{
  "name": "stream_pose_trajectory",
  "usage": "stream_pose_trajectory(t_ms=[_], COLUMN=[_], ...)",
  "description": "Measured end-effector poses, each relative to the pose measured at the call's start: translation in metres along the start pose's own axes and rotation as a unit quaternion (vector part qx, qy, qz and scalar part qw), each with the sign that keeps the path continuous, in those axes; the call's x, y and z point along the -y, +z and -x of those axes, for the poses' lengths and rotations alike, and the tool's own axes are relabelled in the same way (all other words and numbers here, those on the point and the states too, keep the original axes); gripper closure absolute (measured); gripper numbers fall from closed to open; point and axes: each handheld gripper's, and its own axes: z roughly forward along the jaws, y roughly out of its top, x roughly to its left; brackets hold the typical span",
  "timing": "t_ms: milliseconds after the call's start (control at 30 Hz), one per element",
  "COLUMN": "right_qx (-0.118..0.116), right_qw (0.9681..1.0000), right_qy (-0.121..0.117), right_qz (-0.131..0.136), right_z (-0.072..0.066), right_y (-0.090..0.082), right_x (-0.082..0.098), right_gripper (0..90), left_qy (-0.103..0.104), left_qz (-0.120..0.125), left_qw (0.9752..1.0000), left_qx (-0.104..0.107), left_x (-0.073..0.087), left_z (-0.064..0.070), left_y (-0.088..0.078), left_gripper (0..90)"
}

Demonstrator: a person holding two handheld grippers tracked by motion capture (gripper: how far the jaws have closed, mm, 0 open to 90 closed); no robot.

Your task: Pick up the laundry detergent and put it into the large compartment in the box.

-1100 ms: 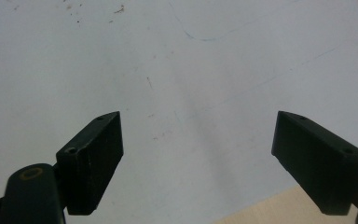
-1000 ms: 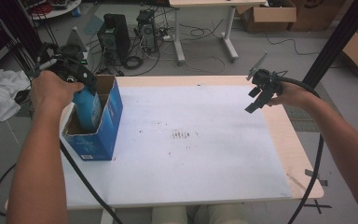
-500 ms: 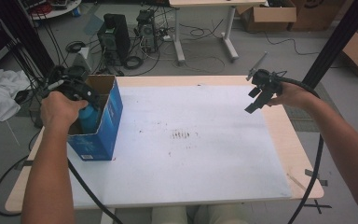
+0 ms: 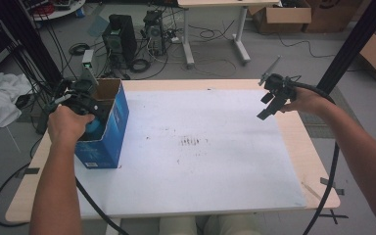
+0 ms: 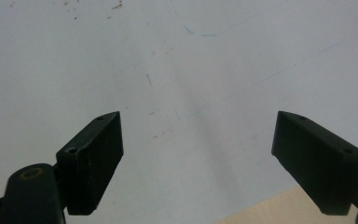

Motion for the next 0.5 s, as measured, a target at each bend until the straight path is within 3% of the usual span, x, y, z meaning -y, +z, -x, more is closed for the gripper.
stream_pose_trajectory(t_ms=[500], right_qx=[-0.001], right_qw=[1.0], right_qy=[0.001], right_qz=[0.001], right_z=[0.0], right_y=[0.0008], right_x=[0.0017], right_gripper=[16.4], left_qy=[-0.012], left_qz=[-0.004], left_qw=[0.9999], left_qx=[0.01], left_x=[0.0004], left_z=[-0.0048], left_y=[0.005], left_gripper=[38.0])
